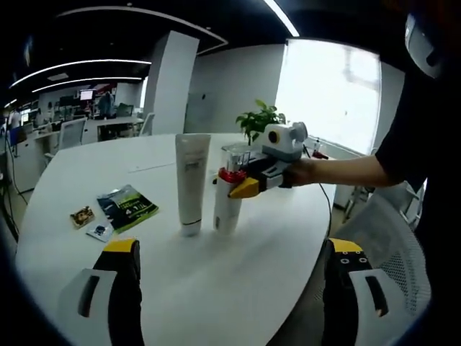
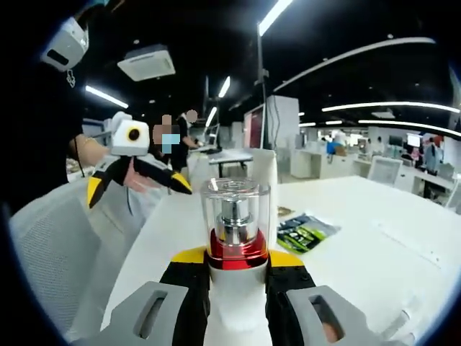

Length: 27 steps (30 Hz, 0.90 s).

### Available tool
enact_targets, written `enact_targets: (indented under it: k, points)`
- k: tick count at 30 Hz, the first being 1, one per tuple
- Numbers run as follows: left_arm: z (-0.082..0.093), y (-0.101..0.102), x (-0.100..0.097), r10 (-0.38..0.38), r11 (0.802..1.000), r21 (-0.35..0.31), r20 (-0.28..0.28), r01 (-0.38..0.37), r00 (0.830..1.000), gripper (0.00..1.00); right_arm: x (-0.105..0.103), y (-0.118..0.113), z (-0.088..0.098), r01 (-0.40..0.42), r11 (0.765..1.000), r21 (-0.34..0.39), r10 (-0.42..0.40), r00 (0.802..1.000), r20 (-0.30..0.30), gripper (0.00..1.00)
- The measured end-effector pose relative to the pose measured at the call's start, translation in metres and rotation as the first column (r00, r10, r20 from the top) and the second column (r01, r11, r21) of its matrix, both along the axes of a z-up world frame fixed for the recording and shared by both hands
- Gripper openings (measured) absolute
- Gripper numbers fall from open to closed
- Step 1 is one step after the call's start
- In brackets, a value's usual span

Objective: Arrange the skincare products in the storage area until every visible bottle or jar stands upright without overlapping.

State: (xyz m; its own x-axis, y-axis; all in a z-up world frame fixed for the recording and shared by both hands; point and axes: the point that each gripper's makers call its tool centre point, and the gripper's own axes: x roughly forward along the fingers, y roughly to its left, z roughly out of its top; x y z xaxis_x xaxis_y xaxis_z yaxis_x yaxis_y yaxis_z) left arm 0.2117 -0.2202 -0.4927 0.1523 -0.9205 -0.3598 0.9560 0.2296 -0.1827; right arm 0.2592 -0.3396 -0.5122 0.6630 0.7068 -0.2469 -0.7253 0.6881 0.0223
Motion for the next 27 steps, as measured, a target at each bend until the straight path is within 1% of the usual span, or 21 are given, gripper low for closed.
enact_targets:
  k: [4, 7, 11, 15, 21, 23, 27]
  points:
    - [-0.002, -0.001, 0.0, 0.003, 1.0, 0.002, -0.005, -0.003, 1.0, 0.99, 0.003, -0.002, -0.004, -0.002, 1.0, -0.002, 0.002, 1.0, 0.015, 0.2]
    - [-0.004, -0.001, 0.0, 0.004, 1.0, 0.007, -0.009, -0.004, 1.0, 0.99, 0.008, -0.004, -0.001, -0.006, 1.0, -0.005, 0.006, 0.999, 0.04, 0.2]
    - [-0.004, -0.002, 0.0, 0.006, 1.0, 0.007, -0.012, -0.006, 1.0, 0.99, 0.014, -0.011, -0.001, -0.01, 1.0, -0.009, 0.01, 0.998, 0.059, 0.21]
    - [-0.007, 0.0, 0.001, 0.01, 1.0, 0.015, -0.015, -0.01, 1.0, 0.98, 0.016, -0.012, -0.001, -0.022, 1.0, -0.006, 0.022, 0.998, 0.06, 0.21]
    - [-0.01, 0.0, 0.001, 0.008, 1.0, 0.021, -0.021, -0.007, 1.0, 0.97, 0.025, -0.016, 0.001, -0.014, 1.0, 0.025, 0.012, 0.998, 0.069, 0.21]
    - [-0.01, 0.0, 0.002, 0.007, 1.0, 0.021, -0.019, -0.006, 1.0, 0.97, 0.026, -0.014, 0.003, -0.013, 1.0, 0.027, 0.011, 0.997, 0.073, 0.21]
    - [-0.009, 0.0, 0.005, 0.011, 1.0, 0.021, -0.018, -0.011, 1.0, 0.97, 0.029, -0.016, 0.002, -0.011, 1.0, 0.027, 0.009, 0.997, 0.076, 0.21]
